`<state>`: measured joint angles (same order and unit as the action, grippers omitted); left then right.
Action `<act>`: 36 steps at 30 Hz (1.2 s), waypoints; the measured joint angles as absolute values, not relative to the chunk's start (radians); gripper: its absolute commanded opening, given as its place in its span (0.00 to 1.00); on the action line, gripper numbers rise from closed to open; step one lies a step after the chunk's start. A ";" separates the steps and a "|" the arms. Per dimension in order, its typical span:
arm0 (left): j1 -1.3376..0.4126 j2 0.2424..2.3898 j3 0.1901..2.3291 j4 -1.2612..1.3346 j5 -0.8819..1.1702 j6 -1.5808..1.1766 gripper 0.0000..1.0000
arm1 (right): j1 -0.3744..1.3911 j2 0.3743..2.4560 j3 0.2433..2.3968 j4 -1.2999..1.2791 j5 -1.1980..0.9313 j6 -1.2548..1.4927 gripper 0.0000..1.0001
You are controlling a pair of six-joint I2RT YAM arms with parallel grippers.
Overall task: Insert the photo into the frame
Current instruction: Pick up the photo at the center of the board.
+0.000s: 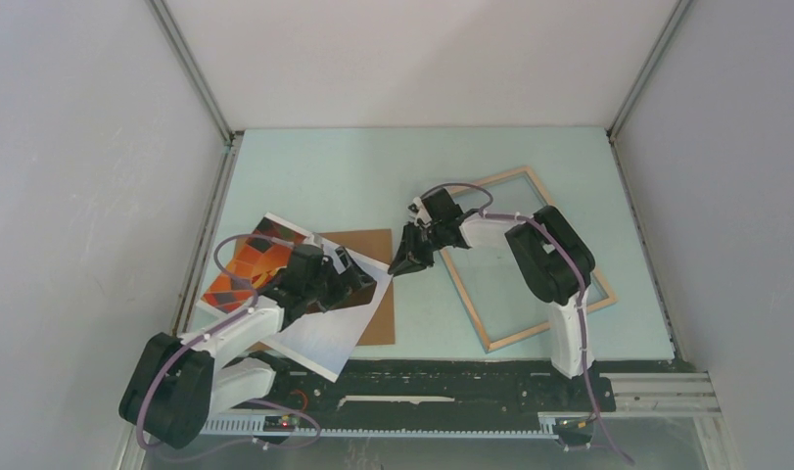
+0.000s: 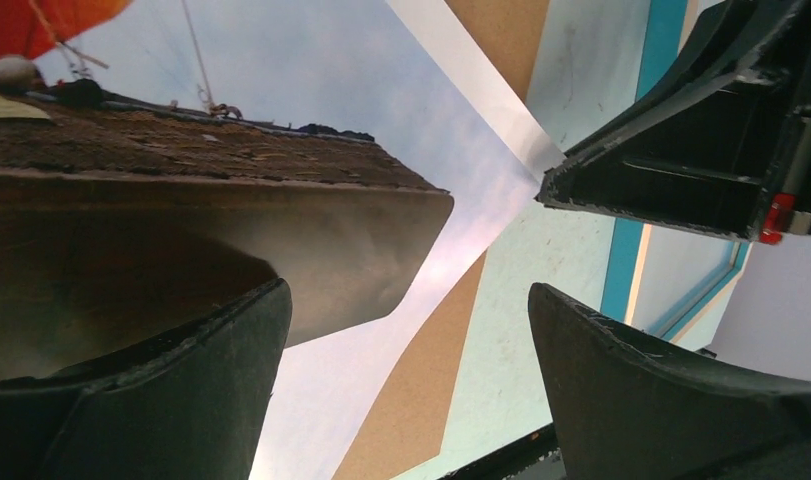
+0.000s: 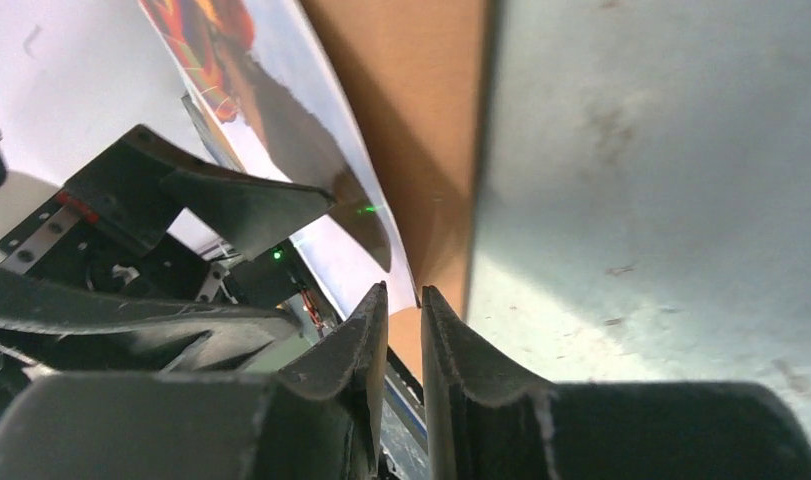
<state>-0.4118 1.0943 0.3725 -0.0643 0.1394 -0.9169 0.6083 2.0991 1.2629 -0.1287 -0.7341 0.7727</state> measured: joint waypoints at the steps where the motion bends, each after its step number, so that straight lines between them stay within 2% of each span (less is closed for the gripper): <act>1: -0.412 1.098 0.373 -0.060 0.143 -0.916 1.00 | 0.612 2.086 1.263 -0.131 -0.735 0.773 0.26; 7: -0.412 1.121 0.373 -0.021 0.169 -0.917 1.00 | 0.636 2.040 1.263 -0.107 -0.736 0.781 0.29; 15: -0.412 1.117 0.372 -0.020 0.171 -0.916 1.00 | 0.627 2.111 1.311 0.010 -0.815 0.801 0.44; 23: -0.412 1.109 0.372 -0.027 0.171 -0.908 1.00 | 0.622 2.309 1.586 -0.159 -0.886 0.688 0.44; 36: -0.412 1.065 0.359 -0.057 0.172 -0.890 1.00 | 0.648 2.487 1.892 -0.312 -1.022 0.636 0.43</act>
<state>-0.4118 1.0645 0.3592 -0.0574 0.1719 -0.8898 0.6479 2.4870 1.8923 -0.3122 -1.0218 0.6357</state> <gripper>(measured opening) 0.996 0.430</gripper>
